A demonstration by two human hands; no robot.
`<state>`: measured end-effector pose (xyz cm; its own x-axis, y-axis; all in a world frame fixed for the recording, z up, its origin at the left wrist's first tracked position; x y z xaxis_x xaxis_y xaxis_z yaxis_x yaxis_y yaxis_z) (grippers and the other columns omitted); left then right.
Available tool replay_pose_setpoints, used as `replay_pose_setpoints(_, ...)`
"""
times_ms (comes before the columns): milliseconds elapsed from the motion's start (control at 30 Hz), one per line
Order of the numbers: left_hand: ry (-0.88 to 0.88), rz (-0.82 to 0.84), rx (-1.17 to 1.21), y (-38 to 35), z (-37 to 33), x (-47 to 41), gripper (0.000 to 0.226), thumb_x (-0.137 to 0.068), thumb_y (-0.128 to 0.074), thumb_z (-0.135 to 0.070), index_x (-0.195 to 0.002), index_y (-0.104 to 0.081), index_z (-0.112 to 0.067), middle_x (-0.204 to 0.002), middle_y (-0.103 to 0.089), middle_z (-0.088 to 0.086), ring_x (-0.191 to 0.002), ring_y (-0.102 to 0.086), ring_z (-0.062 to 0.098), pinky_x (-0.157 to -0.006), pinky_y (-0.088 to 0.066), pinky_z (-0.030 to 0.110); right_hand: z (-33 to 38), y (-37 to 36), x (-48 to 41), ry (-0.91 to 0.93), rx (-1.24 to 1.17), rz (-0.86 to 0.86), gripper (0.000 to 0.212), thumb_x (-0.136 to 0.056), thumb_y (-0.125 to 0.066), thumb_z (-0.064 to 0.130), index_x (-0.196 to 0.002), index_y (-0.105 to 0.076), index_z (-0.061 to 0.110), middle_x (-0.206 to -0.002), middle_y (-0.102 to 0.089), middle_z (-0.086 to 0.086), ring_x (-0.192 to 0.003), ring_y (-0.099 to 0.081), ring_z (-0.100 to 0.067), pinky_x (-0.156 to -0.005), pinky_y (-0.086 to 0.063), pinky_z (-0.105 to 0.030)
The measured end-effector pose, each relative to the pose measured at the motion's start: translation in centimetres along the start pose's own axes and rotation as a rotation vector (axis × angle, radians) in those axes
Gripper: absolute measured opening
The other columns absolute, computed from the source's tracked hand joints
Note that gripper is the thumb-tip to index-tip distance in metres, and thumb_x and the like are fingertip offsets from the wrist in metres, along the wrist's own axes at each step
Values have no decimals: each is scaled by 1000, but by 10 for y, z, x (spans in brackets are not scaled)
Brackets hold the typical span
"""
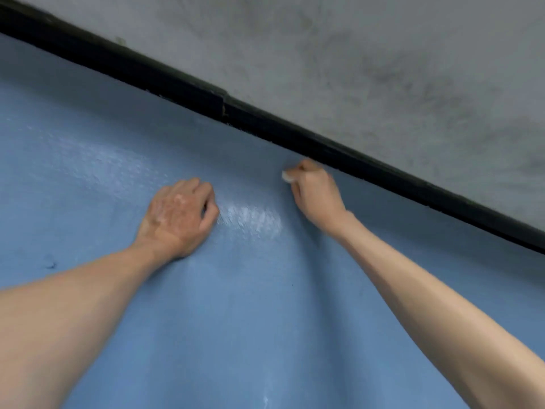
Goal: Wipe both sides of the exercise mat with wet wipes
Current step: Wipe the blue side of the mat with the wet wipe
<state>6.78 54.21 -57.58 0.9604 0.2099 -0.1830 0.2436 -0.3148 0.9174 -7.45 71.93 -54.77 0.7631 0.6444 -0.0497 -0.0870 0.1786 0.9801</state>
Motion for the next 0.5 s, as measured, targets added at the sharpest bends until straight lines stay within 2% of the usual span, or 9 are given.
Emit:
replay_pose_setpoints(33, -2, -6, -4, 0, 0, 0, 24, -88, -37, -29, -79, -53, -13, -76, -53, 10, -72, -55, 35, -66, -42, 41, -5, -3, -6, -40, -17, -11, 19, -90, -49, 3, -91, -68, -2, -85, -55, -16, -77, -56, -35, -57, -33, -29)
replay_pose_setpoints(100, -10, -15, -5, 1, 1, 0, 25, -88, -38, -29, -80, -54, -12, -78, -54, 13, -73, -55, 36, -66, -42, 42, -1, -5, -3, -54, -60, -42, 21, -88, -51, -3, -90, -71, 0, -84, -57, -17, -73, -56, -34, -57, -41, -31)
replay_pose_setpoints(167, -8, -21, -5, 2, 2, 0, 28, -89, -36, -30, -82, -54, -10, -79, -54, 14, -74, -55, 36, -67, -42, 44, 16, -1, 18, -13, -77, -106, 17, -83, -54, -5, -77, -68, 2, -75, -55, -14, -64, -53, -31, -54, -47, -34)
replay_pose_setpoints(233, -4, -27, -4, 3, 3, -1, 30, -91, -35, -31, -84, -54, -10, -81, -55, 14, -76, -54, 36, -69, -41, 44, 36, 1, 54, 68, -92, -129, 15, -79, -57, -6, -69, -61, 4, -71, -50, -10, -60, -46, -27, -50, -43, -34)
replay_pose_setpoints(367, -8, -41, 5, 3, 2, -2, 28, -93, -37, -30, -85, -55, -10, -84, -56, 14, -78, -53, 35, -70, -39, 43, 64, -2, 119, 204, -133, 16, 8, -79, -64, -5, -73, -62, 1, -76, -55, -13, -62, -51, -31, -48, -43, -32)
replay_pose_setpoints(433, -11, -39, 10, 4, 1, -2, 21, -95, -43, -24, -86, -55, -9, -85, -56, 15, -80, -53, 36, -71, -39, 44, 58, 0, 102, 208, -113, 31, 8, -77, -59, -4, -71, -61, 0, -74, -54, -14, -62, -50, -32, -48, -43, -33)
replay_pose_setpoints(500, -14, -46, 14, 5, 0, -1, 17, -96, -47, -20, -87, -55, -8, -86, -56, 16, -81, -53, 36, -72, -39, 44, 45, 2, 66, 127, -69, -21, 12, -77, -52, -3, -69, -61, 0, -73, -51, -14, -65, -50, -34, -51, -43, -35)
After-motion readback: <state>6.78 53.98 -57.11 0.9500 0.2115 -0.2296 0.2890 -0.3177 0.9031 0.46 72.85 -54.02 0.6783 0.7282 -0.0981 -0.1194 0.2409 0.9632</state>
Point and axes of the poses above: each hand's wrist, its own x-axis away from the middle knuckle, its own y-axis out of the back of the hand, z = x × y, the point moved 5 cm from there along -x, towards the middle knuckle
